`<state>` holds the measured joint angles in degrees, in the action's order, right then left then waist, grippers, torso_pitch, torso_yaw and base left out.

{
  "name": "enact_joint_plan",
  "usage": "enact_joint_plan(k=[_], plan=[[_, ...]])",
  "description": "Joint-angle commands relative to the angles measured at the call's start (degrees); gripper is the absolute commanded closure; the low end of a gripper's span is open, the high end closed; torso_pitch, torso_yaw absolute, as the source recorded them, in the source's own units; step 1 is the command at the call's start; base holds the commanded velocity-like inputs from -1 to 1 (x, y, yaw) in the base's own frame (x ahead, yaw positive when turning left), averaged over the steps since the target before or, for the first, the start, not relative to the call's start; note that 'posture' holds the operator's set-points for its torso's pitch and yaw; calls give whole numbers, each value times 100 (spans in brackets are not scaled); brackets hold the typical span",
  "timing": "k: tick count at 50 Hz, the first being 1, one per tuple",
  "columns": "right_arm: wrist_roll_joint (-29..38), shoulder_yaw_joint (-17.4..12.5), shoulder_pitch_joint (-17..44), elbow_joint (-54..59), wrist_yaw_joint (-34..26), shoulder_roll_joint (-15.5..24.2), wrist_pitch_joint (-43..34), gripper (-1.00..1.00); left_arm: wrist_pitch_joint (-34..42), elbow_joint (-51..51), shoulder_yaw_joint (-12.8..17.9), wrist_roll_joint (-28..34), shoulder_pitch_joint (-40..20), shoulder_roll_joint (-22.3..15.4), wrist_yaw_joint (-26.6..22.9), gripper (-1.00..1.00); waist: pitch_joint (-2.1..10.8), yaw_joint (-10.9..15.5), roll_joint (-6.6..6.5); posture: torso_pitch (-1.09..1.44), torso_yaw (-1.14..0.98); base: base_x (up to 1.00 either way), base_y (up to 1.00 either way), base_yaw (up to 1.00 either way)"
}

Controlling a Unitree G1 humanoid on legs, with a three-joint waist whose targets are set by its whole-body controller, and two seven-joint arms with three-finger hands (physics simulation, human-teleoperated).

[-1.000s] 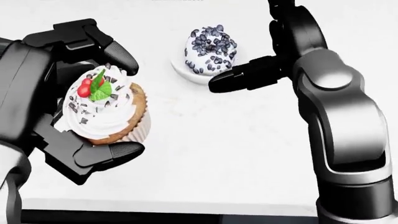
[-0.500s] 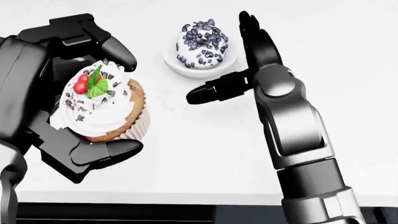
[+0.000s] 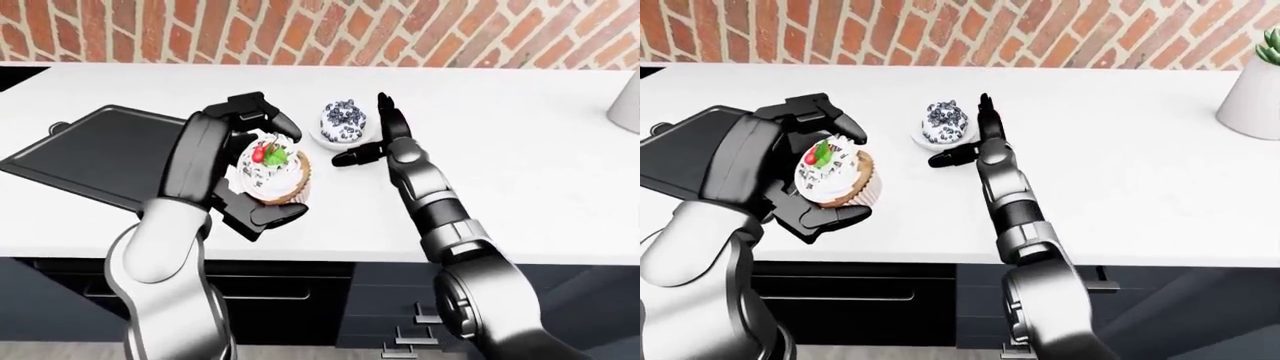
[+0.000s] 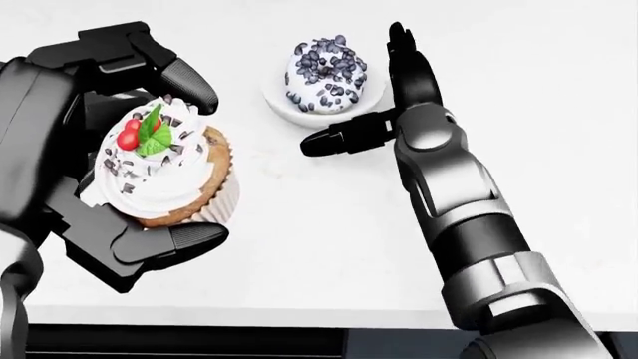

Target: Pick up the bowl with donut and place it on the tray. Pick up the cupcake and place it on the tray.

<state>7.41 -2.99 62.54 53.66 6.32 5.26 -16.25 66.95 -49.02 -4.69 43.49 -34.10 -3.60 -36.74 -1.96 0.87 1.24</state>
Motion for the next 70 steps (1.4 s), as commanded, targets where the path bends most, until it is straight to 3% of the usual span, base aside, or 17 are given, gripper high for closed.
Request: enact_joint_plan(k=[1, 20, 33, 43, 54, 62, 64, 70], plan=[[-18, -16, 249, -97, 64, 30, 204, -100, -127, -123, 16, 10, -152, -21, 51, 100, 144, 3, -17, 0, 0, 0, 0, 0], [-81, 6, 448, 642, 189, -106, 666, -98, -134, -93, 46, -104, -172, -79, 122, 100, 147, 13, -7, 0, 0, 0, 0, 0], [-92, 0, 398, 720, 195, -135, 751, -22, -105, -104, 55, -121, -183, -105, 129, 100, 154, 14, -1, 0, 0, 0, 0, 0], [-88, -4, 359, 747, 189, -115, 818, 6, -141, -112, 93, -188, -127, -117, 175, 100, 167, 16, 1, 0, 0, 0, 0, 0], [-157, -63, 235, 259, 173, 79, 639, 24, -135, -118, 33, -211, -111, -123, 229, 100, 164, 40, 22, 0, 0, 0, 0, 0], [-306, -108, 64, -542, 144, 210, 244, 31, -90, -161, 55, -171, -117, -147, 179, 100, 142, 61, 43, 0, 0, 0, 0, 0], [-350, -120, -36, -890, 126, 259, 83, 47, -129, -135, 79, -194, -107, -141, 197, 100, 130, 71, 52, 0, 0, 0, 0, 0], [-445, -145, -282, -1765, 74, 368, -352, 64, -113, -145, 86, -196, -109, -165, 195, 100, 98, 96, 70, 0, 0, 0, 0, 0]])
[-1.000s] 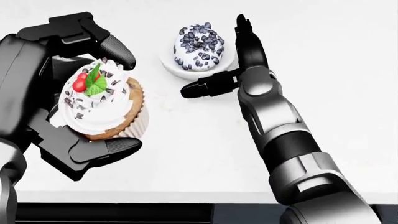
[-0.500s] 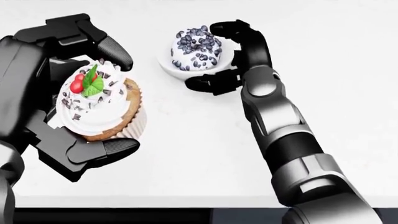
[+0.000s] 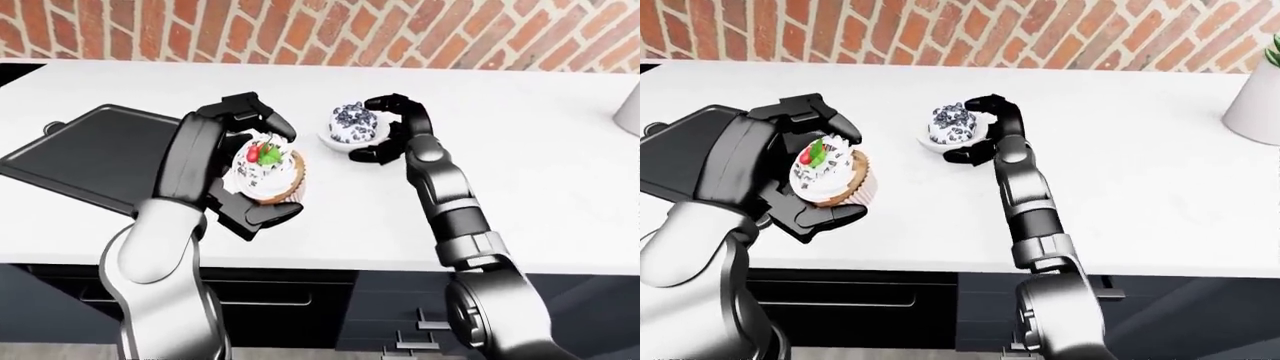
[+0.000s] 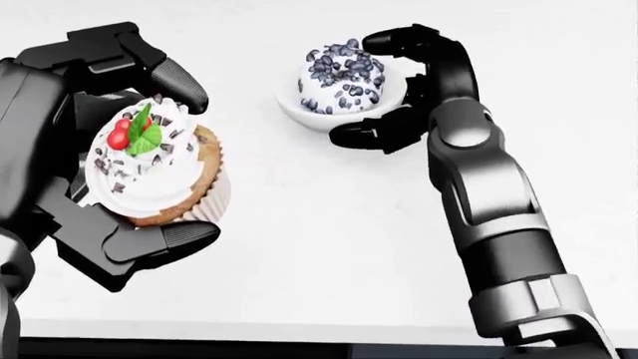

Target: Pick up the bowl with donut and place it on the tray. Pick up the cupcake and place it on the tray.

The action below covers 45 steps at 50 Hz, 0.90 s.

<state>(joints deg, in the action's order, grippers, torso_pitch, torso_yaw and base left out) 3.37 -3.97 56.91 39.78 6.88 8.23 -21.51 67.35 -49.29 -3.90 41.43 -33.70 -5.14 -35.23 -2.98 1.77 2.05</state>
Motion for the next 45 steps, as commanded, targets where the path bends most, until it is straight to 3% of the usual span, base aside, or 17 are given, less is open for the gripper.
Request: enact_joint_plan(k=[1, 15, 19, 29, 30, 35, 39, 43, 45], plan=[[-56, -57, 278, -488, 10, 90, 103, 65, -149, -109, 3, 11, -161, -13, 46, 100, 193, 5, -10, 0, 0, 0, 0, 0], [-259, -132, 81, -2146, -58, 233, -885, 82, 146, -74, 218, -20, -554, -276, -88, 100, 155, 0, -15, 0, 0, 0, 0, 0], [-282, -106, 60, -2342, -86, 226, -999, 99, 215, -101, 247, -68, -598, -339, -66, 100, 147, -10, -24, 0, 0, 0, 0, 0], [-322, -129, 30, -2631, -96, 235, -1188, 100, 308, -147, 236, -145, -625, -406, -11, 100, 151, -26, -48, 0, 0, 0, 0, 0], [-330, -138, 32, -2642, -92, 239, -1191, 100, 325, -148, 234, -148, -640, -418, -10, 100, 289, -52, -86, 0, 0, -3, 10, 0], [-365, -147, 62, -2783, -77, 254, -1315, 100, 315, -160, 242, -201, -619, -432, 30, 100, 300, -172, -95, 0, 0, -7, 21, 0], [-377, -144, 73, -2793, -63, 259, -1321, 100, 361, -172, 239, -214, -651, -458, 36, 100, 358, -178, 37, 0, 0, -22, 44, 0], [-389, -137, 91, -2836, -56, 253, -1359, 100, 379, -176, 244, -237, -660, -475, 47, 100, 261, -191, -107, 0, 0, -24, 58, 0], [-396, -137, 102, -2870, -54, 252, -1387, 100, 360, -170, 258, -263, -649, -475, 60, 100, 258, -210, -281, 0, 0, -24, 64, 0]])
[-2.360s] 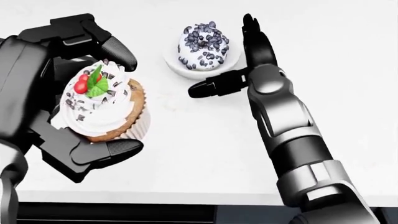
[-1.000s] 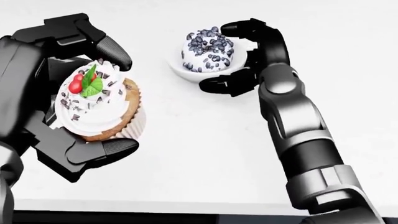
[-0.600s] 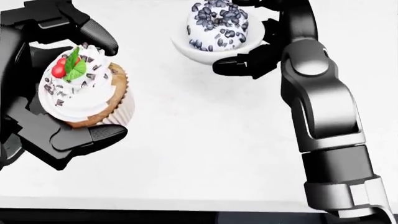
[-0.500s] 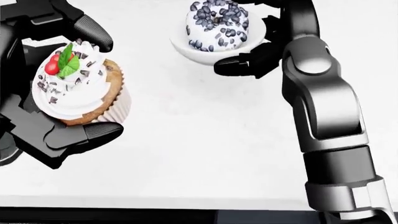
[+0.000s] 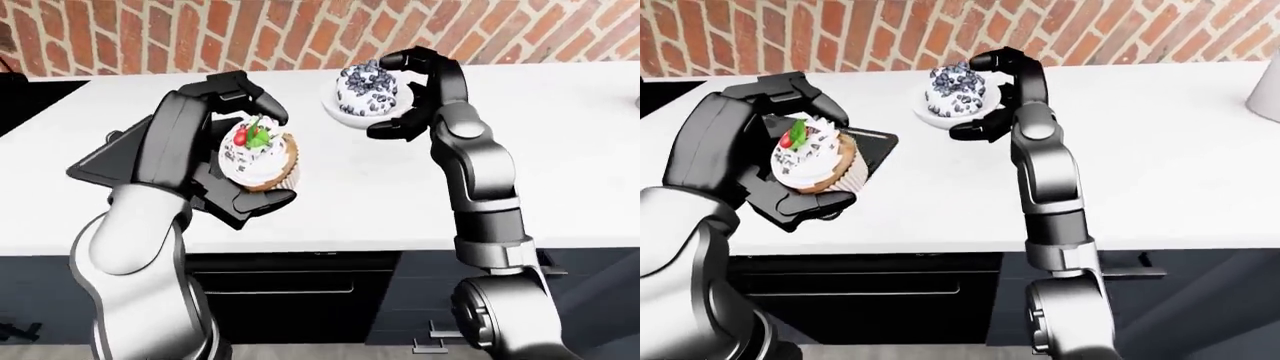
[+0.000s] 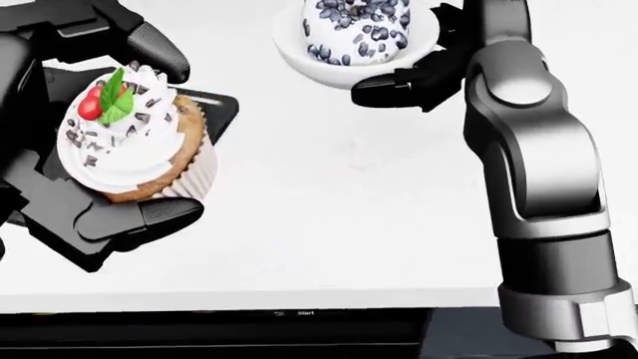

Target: Pick up the bowl with donut and place it on the tray. Pick up the cupcake and place it on the tray.

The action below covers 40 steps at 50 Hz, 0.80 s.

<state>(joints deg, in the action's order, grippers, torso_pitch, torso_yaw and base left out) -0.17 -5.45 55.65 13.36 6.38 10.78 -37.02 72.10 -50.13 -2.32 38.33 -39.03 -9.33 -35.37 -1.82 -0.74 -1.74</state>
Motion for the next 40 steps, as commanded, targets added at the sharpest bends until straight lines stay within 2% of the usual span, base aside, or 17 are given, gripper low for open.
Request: enact_joint_plan(k=[1, 3, 4, 15, 18, 20, 22, 23, 26, 29, 30, 31, 32, 33, 38, 39, 40], plan=[[-47, 7, 235, -234, 1, -2, 155, 100, -108, -87, 106, 40, -123, -65, 75, 100, 163, 24, -39, 0, 0, -24, 67, 0], [-64, 0, 233, -276, 8, -5, 131, 100, -51, -106, 91, 49, -154, -90, 67, 100, 320, -65, -397, 0, 0, -24, 67, 0], [-62, 6, 232, -283, 10, -3, 128, 100, -82, -97, 106, 32, -137, -84, 79, 100, 212, 25, -216, 0, 0, -24, 66, 0], [-108, -16, 231, -210, 48, 12, 221, 100, -164, -54, 88, -49, -76, -56, 173, 100, 188, -1, 259, 0, 0, -21, 63, 0], [-116, -15, 222, -195, 54, 18, 248, 100, -183, -43, 85, -63, -66, -52, 185, 100, 83, -24, 133, 0, 0, 0, 20, 0], [-114, -9, 235, -198, 55, 26, 234, 100, -148, -47, 65, -53, -95, -63, 178, 100, 101, -39, 185, 0, 0, 0, 20, 0], [-117, -23, 238, -191, 59, 43, 229, 100, -148, -49, 61, -51, -87, -65, 177, 100, 200, -64, 420, 0, 0, 0, 21, 0], [-119, -31, 243, -203, 72, 51, 222, 100, -165, -42, 62, -53, -75, -67, 179, 100, 154, -63, 315, 0, 0, 0, 24, 0], [-126, -33, 250, -199, 84, 56, 231, 100, -158, -54, 48, -42, -67, -63, 173, 100, 265, 38, 433, 0, 0, 0, 27, 0], [-134, -39, 244, -204, 107, 61, 241, 100, -173, -52, 68, -49, -64, -54, 177, 100, 124, 12, 135, 0, 0, 0, 26, 0], [-129, -32, 244, -215, 113, 66, 232, 100, -150, -71, 58, -39, -70, -65, 167, 100, 140, 8, -44, 0, 0, 0, 27, 0], [-130, -34, 246, -223, 115, 69, 228, 100, -125, -82, 59, -32, -82, -72, 158, 100, 224, 34, -375, 0, 0, 2, 27, 0], [-132, -34, 242, -252, 120, 69, 209, 100, -129, -86, 60, -32, -75, -74, 156, 100, 165, 10, -176, 0, 0, 2, 27, 0], [-132, -36, 235, -263, 128, 70, 206, 100, -129, -83, 62, -32, -78, -74, 156, 100, 150, 28, -255, 0, 0, 2, 27, 0], [-195, -77, 207, -243, 159, 68, 256, 100, -108, -83, 25, -12, -95, -61, 157, 100, 128, 76, 79, 0, 0, 3, 21, 0], [-217, -78, 193, -247, 159, 69, 277, 100, -106, -88, 16, -3, -93, -58, 157, 100, -48, 64, 57, 0, 0, 2, 0, 0], [-238, -84, 183, -243, 163, 70, 307, 100, -159, -67, 33, -22, -63, -36, 170, 100, -80, 89, 94, 0, 0, 0, 0, 0]])
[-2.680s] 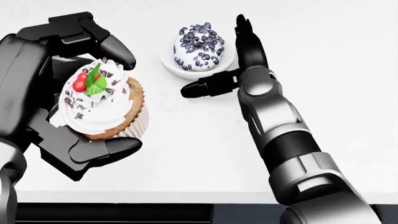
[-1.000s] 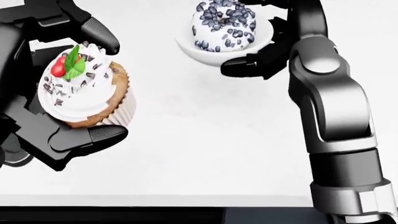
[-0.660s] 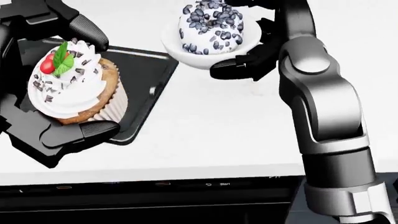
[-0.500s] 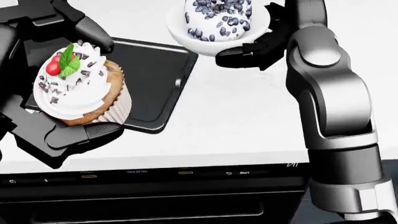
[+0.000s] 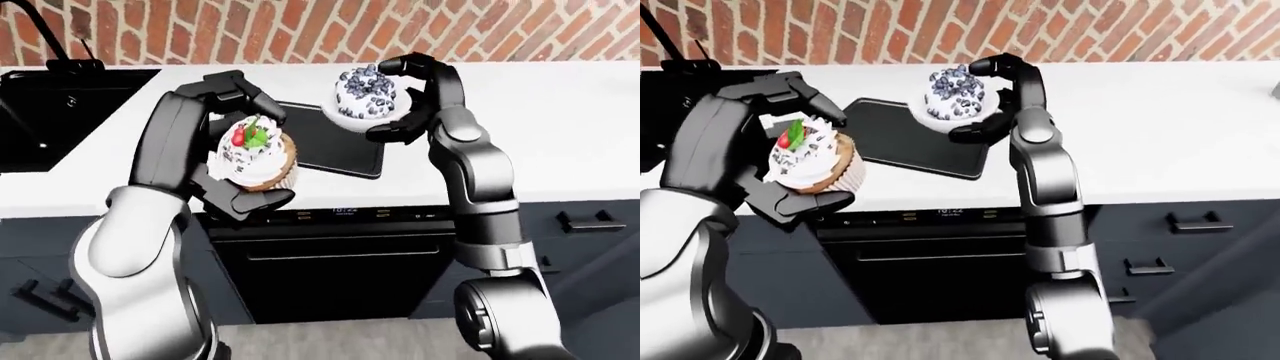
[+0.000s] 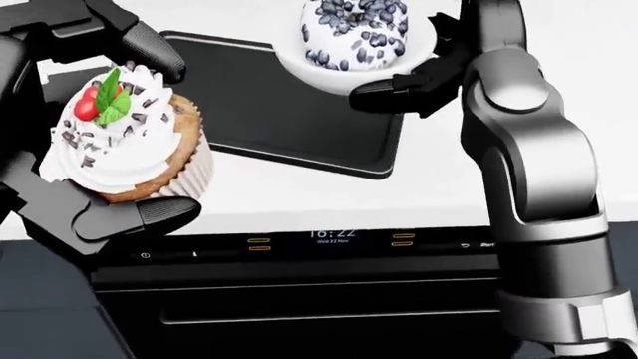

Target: Pick up the bowl with donut and place it on the tray. Pick up the cupcake and place it on the tray.

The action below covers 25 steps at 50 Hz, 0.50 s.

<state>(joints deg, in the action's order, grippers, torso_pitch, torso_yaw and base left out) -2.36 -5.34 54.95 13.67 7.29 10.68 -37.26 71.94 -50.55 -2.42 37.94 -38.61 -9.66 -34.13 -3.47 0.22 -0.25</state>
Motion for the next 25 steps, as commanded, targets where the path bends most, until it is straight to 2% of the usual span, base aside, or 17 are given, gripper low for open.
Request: enact_joint_plan(k=[1, 3, 5, 7, 8, 9, 10, 11, 13, 14, 16, 18, 19, 22, 25], plan=[[-40, -95, 245, -277, 77, 79, 356, 100, -169, -17, 43, 11, -89, 5, 53, 100, 92, 0, -19, 0, 0, 0, 0, 0], [-68, -98, 233, -300, 85, 82, 360, 100, -142, -28, 25, 31, -105, -1, 42, 100, 45, 27, 36, 0, 0, 0, 0, 0], [-79, -95, 219, -302, 96, 89, 373, 100, -124, -33, 21, 44, -118, -7, 30, 100, 45, 87, 154, 0, 0, 0, 0, 0], [-95, -101, 219, -325, 135, 104, 317, 100, -101, -42, 3, 69, -129, -9, 14, 100, 102, 158, 401, 0, 0, 0, 0, 0], [-97, -97, 212, -314, 138, 110, 322, 100, -94, -36, -8, 82, -144, -11, 7, 100, 107, 194, 450, 0, 0, 0, 0, 0], [-100, -98, 215, -323, 147, 111, 303, 100, -104, -30, -4, 84, -143, -5, 5, 100, 82, 170, 318, 0, 0, 0, 0, 0], [-106, -100, 216, -338, 155, 112, 286, 100, -98, -28, -4, 91, -153, -5, -1, 100, 128, 169, 324, 0, 0, 4, 0, 0], [-106, -96, 216, -351, 158, 117, 273, 100, -86, -33, -11, 104, -161, -11, -10, 100, 290, 140, 298, 0, 0, 14, 0, 0], [-101, -86, 215, -320, 151, 123, 310, 100, -109, -20, 3, 104, -154, 2, -11, 100, 170, 83, 186, 0, 0, 23, 0, 0], [-98, -79, 221, -328, 146, 123, 301, 100, -125, -2, 24, 98, -159, 4, -13, 100, 161, 53, 121, 0, 0, 30, 0, 0], [-85, -65, 224, -340, 131, 122, 304, 100, -138, 3, 40, 91, -160, 7, -17, 100, 137, 5, -82, 0, 0, 33, 0, 0], [-74, -64, 229, -323, 121, 122, 320, 100, -151, 11, 44, 87, -158, 9, -15, 100, 181, -44, -381, 0, 0, 34, 4, 0], [-71, -68, 232, -324, 119, 123, 324, 100, -144, 9, 42, 87, -167, 10, -19, 100, 144, -37, -276, 0, 0, 34, 6, 0], [-71, -77, 247, -351, 111, 131, 300, 100, -104, -4, 19, 109, -193, -2, -35, 100, 144, -47, -297, 0, 0, 34, 7, 0], [-72, -86, 226, -372, 109, 129, 301, 100, -100, -7, 20, 118, -199, -4, -47, 100, 172, -23, -138, 0, 0, 34, 8, 0]])
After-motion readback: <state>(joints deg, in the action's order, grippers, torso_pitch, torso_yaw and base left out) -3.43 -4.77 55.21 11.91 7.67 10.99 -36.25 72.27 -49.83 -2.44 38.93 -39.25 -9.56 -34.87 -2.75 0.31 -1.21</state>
